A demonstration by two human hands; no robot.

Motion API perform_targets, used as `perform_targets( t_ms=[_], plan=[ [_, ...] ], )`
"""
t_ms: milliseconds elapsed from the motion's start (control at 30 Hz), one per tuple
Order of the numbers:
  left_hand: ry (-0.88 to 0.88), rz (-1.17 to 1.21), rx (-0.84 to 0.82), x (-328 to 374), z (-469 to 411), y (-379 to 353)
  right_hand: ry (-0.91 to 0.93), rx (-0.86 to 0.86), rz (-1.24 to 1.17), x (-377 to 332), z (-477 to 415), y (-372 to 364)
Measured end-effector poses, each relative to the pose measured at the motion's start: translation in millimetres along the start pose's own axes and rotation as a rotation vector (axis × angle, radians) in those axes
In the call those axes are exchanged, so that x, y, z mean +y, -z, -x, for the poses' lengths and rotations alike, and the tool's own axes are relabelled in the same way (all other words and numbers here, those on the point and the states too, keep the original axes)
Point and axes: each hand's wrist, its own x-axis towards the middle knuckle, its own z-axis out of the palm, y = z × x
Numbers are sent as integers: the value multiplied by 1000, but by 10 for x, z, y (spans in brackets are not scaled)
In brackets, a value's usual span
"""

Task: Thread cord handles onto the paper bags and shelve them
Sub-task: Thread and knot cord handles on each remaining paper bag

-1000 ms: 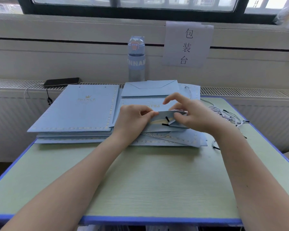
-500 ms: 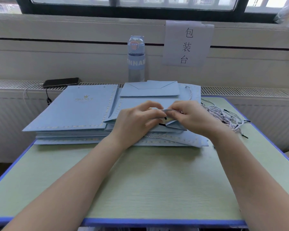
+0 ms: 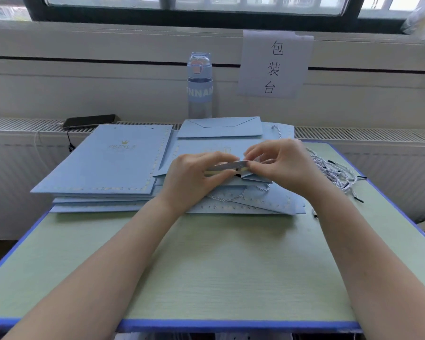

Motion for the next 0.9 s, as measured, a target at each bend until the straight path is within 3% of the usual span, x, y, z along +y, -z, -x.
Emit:
perform_targets(
  t_ms=[100,167,267,400,500,633,900],
  plan=[
    [-38,-357,-14,-101,-23,63,11,18,-19,64,-16,88],
    [-61,-448,20,-163,-13,98,-19,-24,-84,115,-17,179],
    [49,-325,35,-197,12,118,-75,-123,-134,194,-27,236],
    [69,-299,-6,-222,24,126,-80,-214,-114,210,-10,264],
    [90,-223,-14,-278,24,192,-124,-166,-163,212,22,381],
    [118,-115,14,-312,16,234,-139,-144,-48,295,47,439],
    [101,-138,15,-296,14,196,-128,-115,-11,274,-22,283]
  ],
)
